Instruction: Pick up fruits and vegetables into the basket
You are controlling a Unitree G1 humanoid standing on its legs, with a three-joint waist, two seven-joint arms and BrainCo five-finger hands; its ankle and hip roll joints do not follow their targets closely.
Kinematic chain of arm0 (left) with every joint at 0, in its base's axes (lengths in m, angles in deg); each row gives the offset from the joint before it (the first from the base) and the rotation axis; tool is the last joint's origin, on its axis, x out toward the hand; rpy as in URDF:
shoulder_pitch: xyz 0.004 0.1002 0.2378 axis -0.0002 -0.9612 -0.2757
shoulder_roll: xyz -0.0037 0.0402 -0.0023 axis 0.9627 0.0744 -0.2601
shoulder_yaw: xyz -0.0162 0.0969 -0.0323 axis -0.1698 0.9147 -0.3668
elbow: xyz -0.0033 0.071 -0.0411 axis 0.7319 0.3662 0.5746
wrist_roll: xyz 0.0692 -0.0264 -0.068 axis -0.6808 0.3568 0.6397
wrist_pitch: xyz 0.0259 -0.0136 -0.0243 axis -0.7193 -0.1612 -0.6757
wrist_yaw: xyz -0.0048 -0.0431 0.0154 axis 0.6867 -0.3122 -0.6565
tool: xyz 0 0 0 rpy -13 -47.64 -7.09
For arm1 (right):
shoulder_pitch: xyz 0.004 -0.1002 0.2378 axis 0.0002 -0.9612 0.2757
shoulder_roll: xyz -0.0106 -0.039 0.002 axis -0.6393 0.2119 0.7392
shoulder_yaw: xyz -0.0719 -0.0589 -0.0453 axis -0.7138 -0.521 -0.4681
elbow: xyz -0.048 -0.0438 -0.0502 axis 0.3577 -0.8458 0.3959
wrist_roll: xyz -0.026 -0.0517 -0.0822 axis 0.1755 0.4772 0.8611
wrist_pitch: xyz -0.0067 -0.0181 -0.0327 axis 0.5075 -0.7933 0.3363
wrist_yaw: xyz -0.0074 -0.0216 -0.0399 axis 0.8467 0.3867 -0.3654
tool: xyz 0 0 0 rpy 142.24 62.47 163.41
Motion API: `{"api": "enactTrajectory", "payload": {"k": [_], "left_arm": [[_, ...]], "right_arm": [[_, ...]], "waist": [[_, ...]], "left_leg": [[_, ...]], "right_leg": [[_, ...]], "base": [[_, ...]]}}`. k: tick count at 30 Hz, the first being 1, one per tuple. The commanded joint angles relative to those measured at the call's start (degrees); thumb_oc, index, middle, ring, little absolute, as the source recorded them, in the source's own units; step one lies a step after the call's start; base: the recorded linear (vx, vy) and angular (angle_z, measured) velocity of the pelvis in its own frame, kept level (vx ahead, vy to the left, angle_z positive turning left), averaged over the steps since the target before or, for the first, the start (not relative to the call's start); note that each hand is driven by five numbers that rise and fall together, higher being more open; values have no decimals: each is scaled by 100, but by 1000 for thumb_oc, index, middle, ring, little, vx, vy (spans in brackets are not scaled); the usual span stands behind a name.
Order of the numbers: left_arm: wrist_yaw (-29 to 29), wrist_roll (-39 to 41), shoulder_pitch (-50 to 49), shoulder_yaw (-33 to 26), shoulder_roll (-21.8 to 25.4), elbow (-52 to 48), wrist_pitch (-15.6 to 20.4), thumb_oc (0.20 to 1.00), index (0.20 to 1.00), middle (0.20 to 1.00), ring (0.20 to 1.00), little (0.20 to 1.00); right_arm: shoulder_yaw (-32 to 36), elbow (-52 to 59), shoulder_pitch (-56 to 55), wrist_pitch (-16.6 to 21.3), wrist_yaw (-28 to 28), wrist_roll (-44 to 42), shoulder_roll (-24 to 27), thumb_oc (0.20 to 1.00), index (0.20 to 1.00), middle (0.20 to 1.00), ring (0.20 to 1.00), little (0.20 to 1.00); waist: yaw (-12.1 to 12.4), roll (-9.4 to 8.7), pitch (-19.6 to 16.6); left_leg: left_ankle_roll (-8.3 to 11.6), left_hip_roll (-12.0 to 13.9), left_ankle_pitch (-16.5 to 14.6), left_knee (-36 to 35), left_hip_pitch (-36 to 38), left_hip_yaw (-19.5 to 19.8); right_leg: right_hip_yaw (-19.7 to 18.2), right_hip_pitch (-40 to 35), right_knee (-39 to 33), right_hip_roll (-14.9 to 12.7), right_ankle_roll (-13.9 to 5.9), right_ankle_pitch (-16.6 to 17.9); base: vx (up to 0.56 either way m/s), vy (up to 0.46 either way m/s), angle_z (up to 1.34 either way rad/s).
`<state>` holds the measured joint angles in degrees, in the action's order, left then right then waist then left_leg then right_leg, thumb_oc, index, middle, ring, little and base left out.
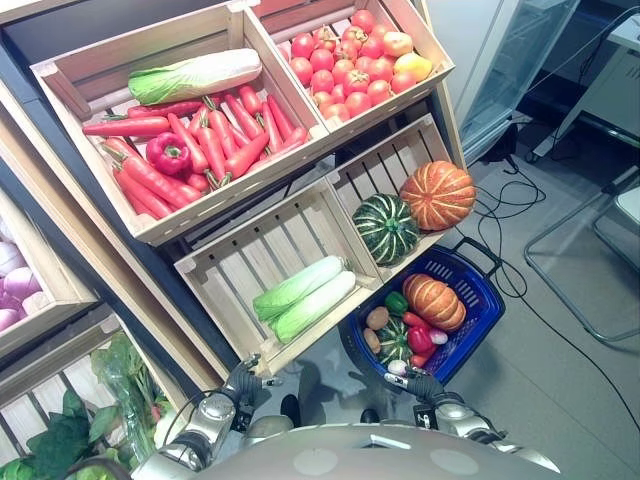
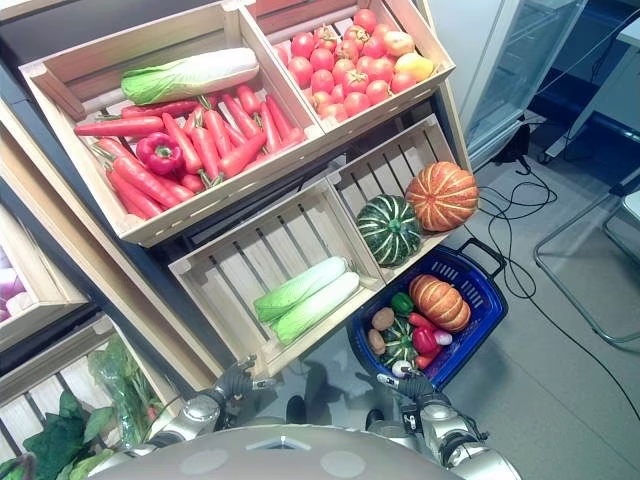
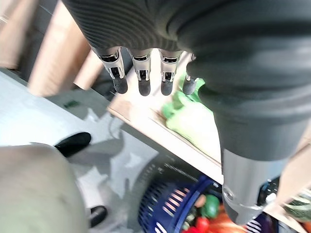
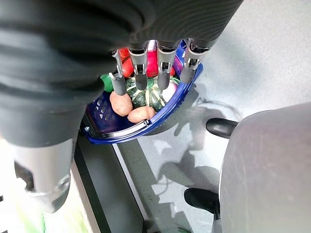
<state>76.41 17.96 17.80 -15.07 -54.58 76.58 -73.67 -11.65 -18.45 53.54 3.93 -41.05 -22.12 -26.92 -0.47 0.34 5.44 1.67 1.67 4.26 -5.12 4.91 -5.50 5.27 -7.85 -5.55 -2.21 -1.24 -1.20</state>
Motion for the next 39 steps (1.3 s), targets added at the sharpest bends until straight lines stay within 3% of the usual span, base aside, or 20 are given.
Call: {"api": "enactTrajectory", "payload": {"k": [1,7,9,12,13,16,22,29,39], "left_arm": [[29,-80,459,216,30,1,416,1000,1000,1000,1000,1000],[-170,-3,598,301,129,-333,628,1000,1000,1000,1000,1000],[-920,-600,675,368,183,-642,951,1000,1000,1000,1000,1000],[-1655,-949,734,335,275,-1002,941,1000,1000,1000,1000,1000],[-1655,-949,734,335,275,-1002,941,1000,1000,1000,1000,1000],[-2528,-1852,972,403,450,-1425,647,1000,1000,1000,1000,1000],[-3485,-2266,1713,627,621,-1425,54,1000,1000,1000,1000,1000],[-4325,-2367,2694,877,715,-1361,-278,1000,1000,1000,1000,1000],[-5032,-2243,3979,1039,1210,-948,-558,1000,1000,1000,1000,1000]], "right_arm": [[-95,-66,306,35,-29,-83,108,1000,1000,1000,1000,1000],[-119,-11,268,-14,-52,-139,132,1000,1000,1000,1000,1000],[-122,4,257,-27,-38,-189,141,1000,1000,1000,1000,1000],[-177,71,203,-26,-91,-273,111,1000,1000,1000,1000,1000],[-177,71,203,-26,-91,-273,111,1000,1000,1000,1000,1000],[-238,172,218,-7,-125,-413,149,1000,1000,1000,1000,1000],[-427,312,489,186,-189,-703,249,1000,1000,1000,1000,1000],[-541,595,784,485,-366,-1020,523,1000,1000,1000,1000,1000],[-583,1187,1078,852,-671,-1581,762,1000,1000,1000,1000,1000]], "waist": [[-14,-28,125],[-40,-46,148],[-38,-59,168],[-33,-70,202],[-33,-70,202],[-29,-76,305],[-123,-35,729],[-278,-49,1549],[-483,-323,2279]], "left_leg": [[-168,-231,-652,12,159,327],[-177,-233,-652,12,126,311],[-172,-232,-652,12,106,300],[-178,-239,-638,12,78,310],[-178,-239,-638,12,78,310],[-181,-239,-601,12,-43,307],[-223,-212,-579,199,-418,238],[-135,-212,-721,1466,-1446,157],[-14,-27,-1191,3408,-3164,46]], "right_leg": [[148,156,135,-61,-313,64],[116,184,131,-45,-319,76],[113,199,118,-43,-324,89],[95,230,131,-43,-326,100],[95,230,131,-43,-326,100],[85,390,225,-34,-310,85],[42,924,809,27,-253,-118],[-12,1831,1900,57,-138,-398],[16,3184,3394,34,70,-832]], "base": [[0,0,0],[0,0,0],[0,0,0],[0,0,0],[0,0,0],[0,0,0],[-82,15,-5],[-149,16,-11],[-111,6,-2]]}}
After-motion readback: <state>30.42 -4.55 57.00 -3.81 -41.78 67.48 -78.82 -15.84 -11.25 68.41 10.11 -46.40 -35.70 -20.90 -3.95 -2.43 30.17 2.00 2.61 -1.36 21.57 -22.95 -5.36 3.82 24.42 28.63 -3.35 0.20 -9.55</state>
